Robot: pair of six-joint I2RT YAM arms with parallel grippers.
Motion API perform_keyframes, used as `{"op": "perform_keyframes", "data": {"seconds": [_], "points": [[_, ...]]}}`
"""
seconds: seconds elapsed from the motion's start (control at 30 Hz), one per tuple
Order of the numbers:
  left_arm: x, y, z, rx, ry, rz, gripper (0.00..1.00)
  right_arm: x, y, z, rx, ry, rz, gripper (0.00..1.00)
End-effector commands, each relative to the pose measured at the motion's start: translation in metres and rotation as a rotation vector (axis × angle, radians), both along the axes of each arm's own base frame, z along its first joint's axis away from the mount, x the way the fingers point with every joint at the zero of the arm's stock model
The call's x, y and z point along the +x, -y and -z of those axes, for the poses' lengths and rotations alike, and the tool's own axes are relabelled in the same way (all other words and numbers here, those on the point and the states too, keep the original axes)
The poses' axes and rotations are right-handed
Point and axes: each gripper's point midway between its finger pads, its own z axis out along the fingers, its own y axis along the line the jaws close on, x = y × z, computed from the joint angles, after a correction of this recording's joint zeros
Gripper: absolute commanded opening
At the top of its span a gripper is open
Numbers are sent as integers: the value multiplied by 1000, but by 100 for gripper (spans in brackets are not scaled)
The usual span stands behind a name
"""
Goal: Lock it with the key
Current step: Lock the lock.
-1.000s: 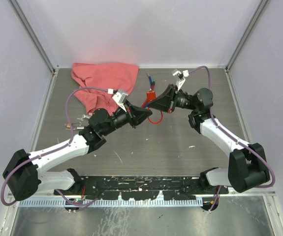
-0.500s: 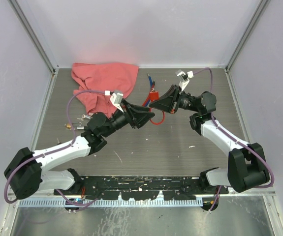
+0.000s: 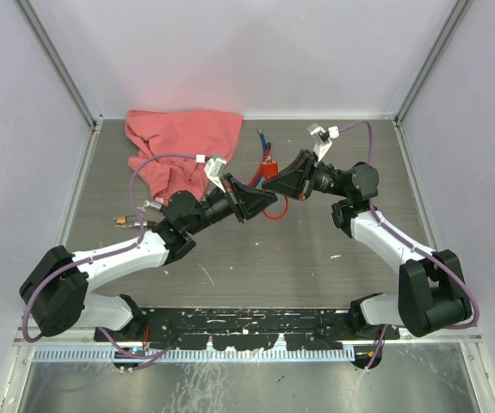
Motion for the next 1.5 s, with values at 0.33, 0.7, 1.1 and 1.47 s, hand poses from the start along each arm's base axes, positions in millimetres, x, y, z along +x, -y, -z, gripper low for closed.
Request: {"op": "perform_keyframes", "data": {"seconds": [0.33,0.7,1.1,1.47], "points": [[-8,-10,-31,17,200,12,0,-11,4,-9,-57,148,-28,51],[-8,-43,2,219,339,-26,0,-9,28,32,-369,334,-48,86],[-7,-62,54,452,398,-52,0,-9,62,28,-632,397,50,86],[-11,-69,72,534,459,-73,0,-7,44,13,-563,60,22,75]]}}
